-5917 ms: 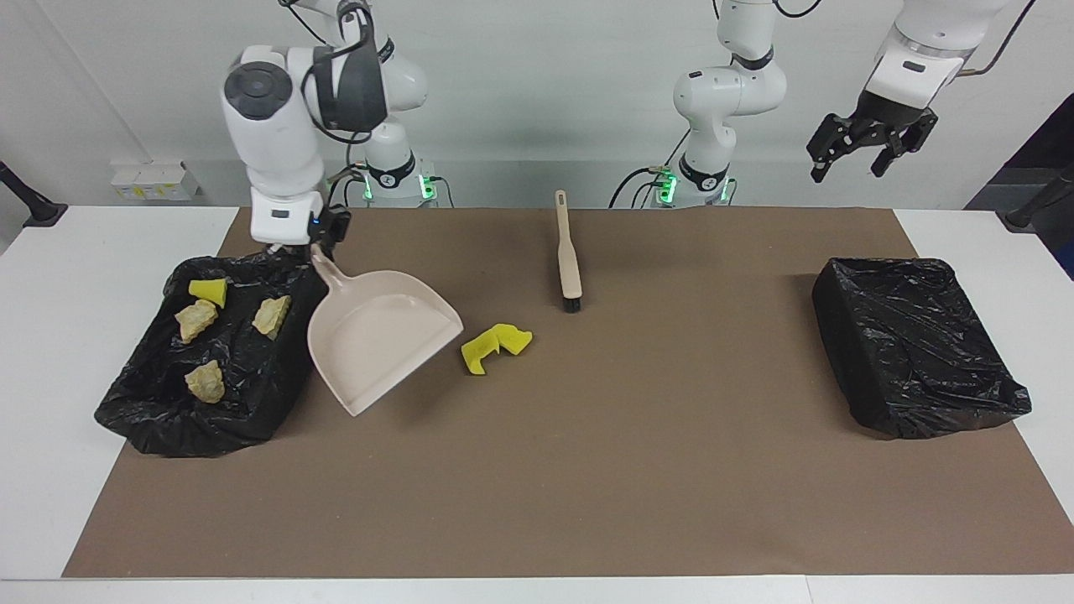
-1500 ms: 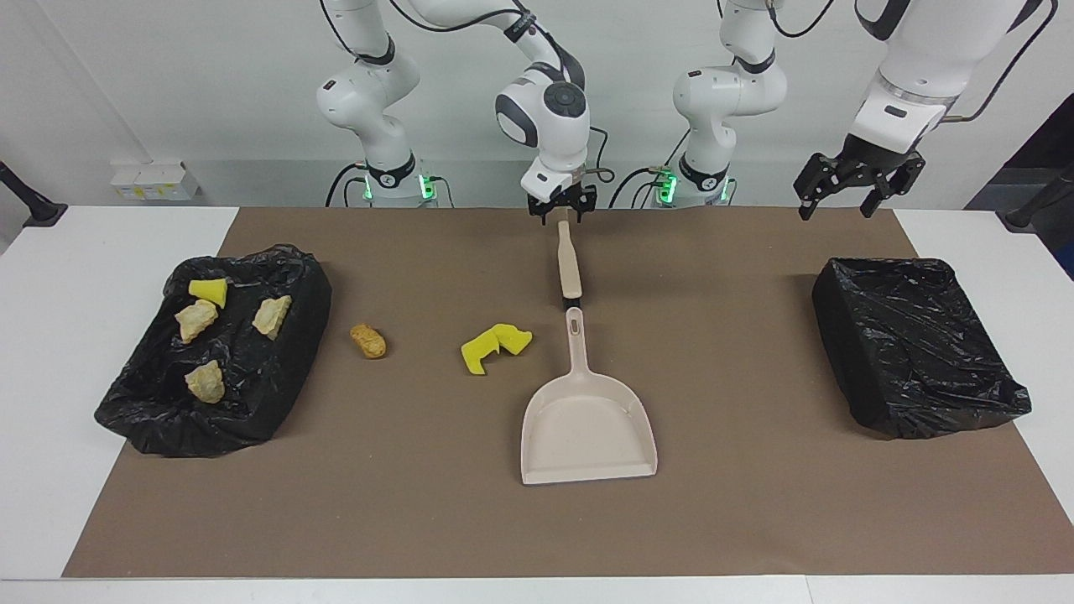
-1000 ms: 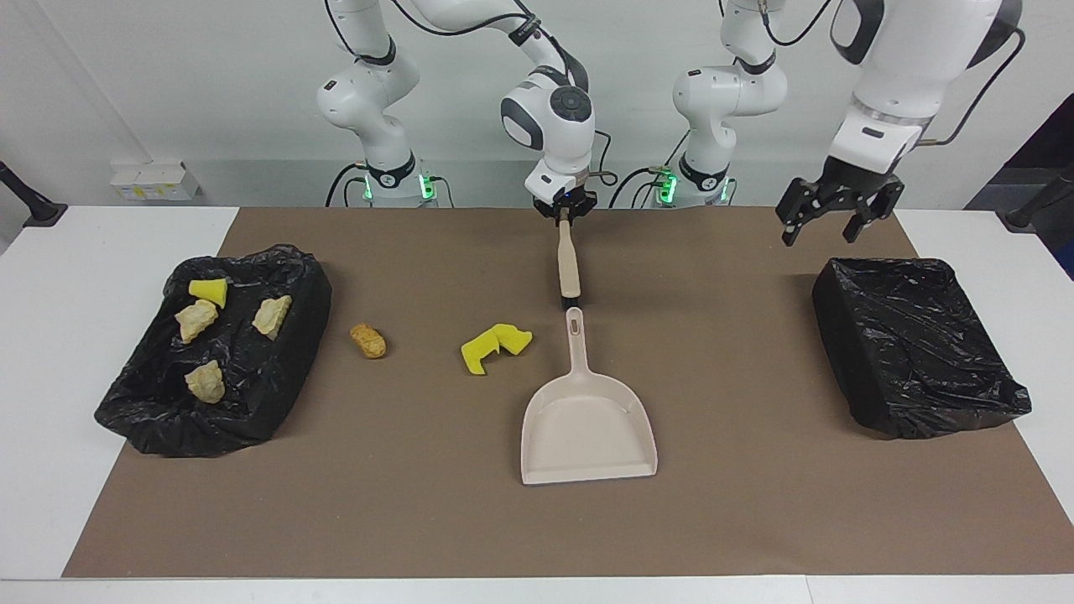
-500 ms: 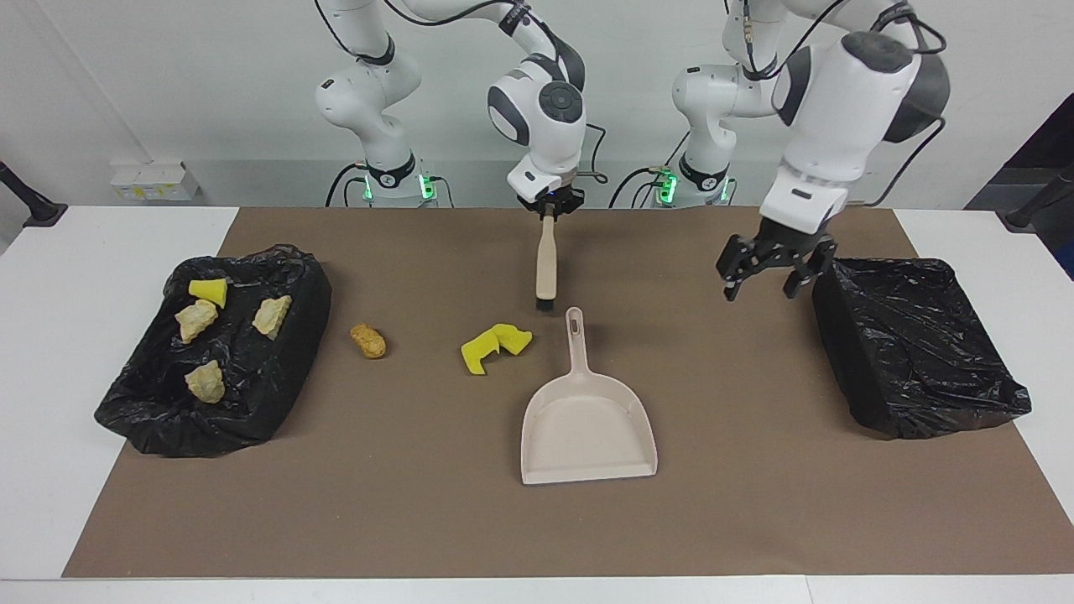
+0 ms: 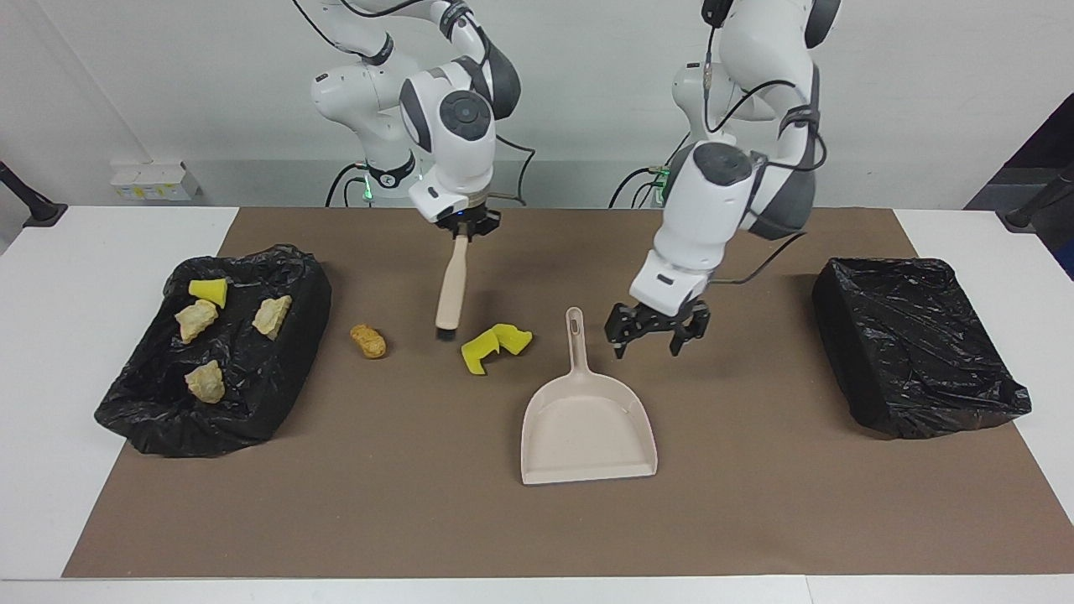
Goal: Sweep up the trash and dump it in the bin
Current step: 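Grasp the dustpan with the left gripper while the right gripper grasps the brush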
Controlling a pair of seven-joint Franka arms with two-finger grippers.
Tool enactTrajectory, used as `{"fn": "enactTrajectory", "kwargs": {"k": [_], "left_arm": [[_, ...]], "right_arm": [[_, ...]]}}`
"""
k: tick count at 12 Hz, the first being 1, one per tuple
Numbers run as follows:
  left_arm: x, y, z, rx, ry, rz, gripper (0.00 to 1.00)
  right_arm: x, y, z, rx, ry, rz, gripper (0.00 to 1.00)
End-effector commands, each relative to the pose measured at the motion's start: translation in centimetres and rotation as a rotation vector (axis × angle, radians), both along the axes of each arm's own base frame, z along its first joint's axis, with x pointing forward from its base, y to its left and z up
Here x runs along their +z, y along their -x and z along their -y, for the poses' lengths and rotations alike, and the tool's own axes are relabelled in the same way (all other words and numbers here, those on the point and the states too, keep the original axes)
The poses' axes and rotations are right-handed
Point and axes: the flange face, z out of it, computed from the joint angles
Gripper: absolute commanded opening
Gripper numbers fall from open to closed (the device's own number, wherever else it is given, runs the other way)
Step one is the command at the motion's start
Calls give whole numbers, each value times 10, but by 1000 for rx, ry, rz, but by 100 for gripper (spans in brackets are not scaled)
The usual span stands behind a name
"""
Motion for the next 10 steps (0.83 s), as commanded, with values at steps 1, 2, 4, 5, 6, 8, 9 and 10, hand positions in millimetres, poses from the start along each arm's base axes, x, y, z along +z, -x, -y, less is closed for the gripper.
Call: {"fn": "enactTrajectory", "kwargs": {"k": [1, 2, 4, 5, 6, 8, 9, 10], "left_arm": [[-21, 6, 42, -47, -20, 0, 100], [-20, 7, 43, -49, -19, 5, 100], [-30, 21, 59, -76, -26, -12, 100], [-42, 33, 74, -80, -32, -27, 100], [-57, 40, 83, -92, -51, -25, 100], [-75, 53, 88, -100, -73, -48, 100], [-77, 55, 89, -99, -72, -48, 100], [-80, 57, 89, -101, -77, -54, 100]], "right_arm": [[-5, -24, 62, -27, 104, 11, 0], [-8, -30, 84, -34, 126, 7, 0], [-16, -32, 130, -58, 162, -24, 0], [-22, -28, 150, -63, 152, -37, 0], [-29, -18, 165, -57, 140, -43, 0], [-58, -6, 171, -55, 113, 7, 0], [-63, -7, 169, -46, 100, 2, 0], [-66, -6, 158, -20, 95, 0, 0]]}}
